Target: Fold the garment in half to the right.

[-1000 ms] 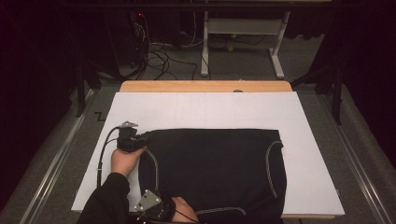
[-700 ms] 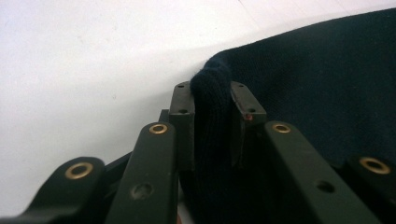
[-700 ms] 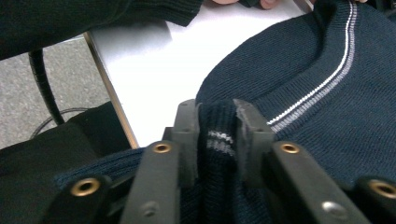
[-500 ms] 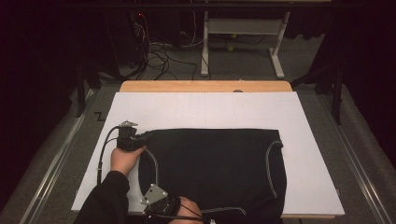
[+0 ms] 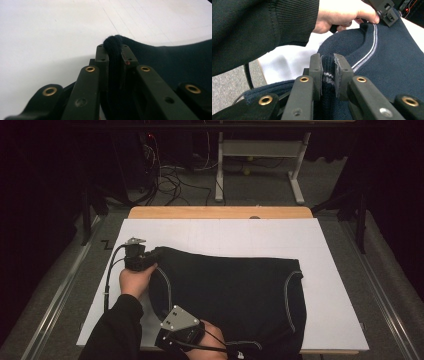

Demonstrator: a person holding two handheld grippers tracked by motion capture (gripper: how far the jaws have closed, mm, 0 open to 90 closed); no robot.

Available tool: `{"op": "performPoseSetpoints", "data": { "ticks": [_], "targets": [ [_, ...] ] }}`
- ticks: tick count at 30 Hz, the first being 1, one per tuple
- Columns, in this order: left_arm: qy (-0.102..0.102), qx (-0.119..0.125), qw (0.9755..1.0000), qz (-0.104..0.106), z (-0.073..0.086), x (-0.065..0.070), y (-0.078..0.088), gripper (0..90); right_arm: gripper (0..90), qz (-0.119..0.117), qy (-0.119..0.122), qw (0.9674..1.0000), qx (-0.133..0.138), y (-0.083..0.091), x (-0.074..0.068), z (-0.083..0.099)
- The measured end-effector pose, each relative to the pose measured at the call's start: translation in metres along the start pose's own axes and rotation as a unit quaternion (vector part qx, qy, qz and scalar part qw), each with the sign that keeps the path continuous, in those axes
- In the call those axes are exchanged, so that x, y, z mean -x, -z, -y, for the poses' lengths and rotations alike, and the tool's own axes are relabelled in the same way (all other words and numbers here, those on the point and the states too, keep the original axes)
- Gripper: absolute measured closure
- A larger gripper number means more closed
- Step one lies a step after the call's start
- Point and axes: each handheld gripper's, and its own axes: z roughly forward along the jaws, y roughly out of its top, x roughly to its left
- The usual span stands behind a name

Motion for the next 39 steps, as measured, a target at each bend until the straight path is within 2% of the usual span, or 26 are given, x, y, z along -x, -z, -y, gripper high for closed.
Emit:
{"op": "performPoseSetpoints", "data": {
  "ticks": [2,7,11,17,23,28,31,34,39],
  "targets": [
    [0.011,0.007,0.9999,-0.004,-0.002,-0.003,0.002,76.4,79.5,0.001,0.0,1.0,0.002,-0.001,0.002,-0.002],
    [-0.004,0.007,0.9998,-0.019,0.001,-0.009,0.004,77.2,79.6,-0.004,0.0,1.0,0.002,-0.007,0.002,-0.006],
    [0.003,0.011,0.9996,-0.026,0.002,-0.019,0.011,77.3,79.5,-0.012,0.008,0.9999,0.007,-0.016,-0.003,-0.009],
    [0.012,0.02,0.9988,-0.044,0.003,-0.038,0.032,77.3,79.5,-0.023,0.011,0.9995,0.016,-0.029,-0.013,-0.018],
    [0.031,0.027,0.9967,-0.069,0.008,-0.064,0.057,77.2,79.5,-0.035,0.019,0.9986,0.034,-0.039,-0.025,-0.033],
    [0.037,0.032,0.9953,-0.084,0.011,-0.079,0.077,77.1,79.5,-0.049,0.028,0.9973,0.047,-0.049,-0.036,-0.045],
    [0.038,0.032,0.9949,-0.088,0.011,-0.084,0.084,77.0,79.5,-0.055,0.028,0.9968,0.052,-0.053,-0.04,-0.049],
    [0.04,0.031,0.9951,-0.086,0.013,-0.085,0.084,76.9,79.4,-0.059,0.027,0.9964,0.055,-0.056,-0.043,-0.049],
    [0.037,0.028,0.996,-0.076,0.013,-0.077,0.08,76.8,79.2,-0.057,0.025,0.9966,0.054,-0.053,-0.041,-0.046]
  ]
}}
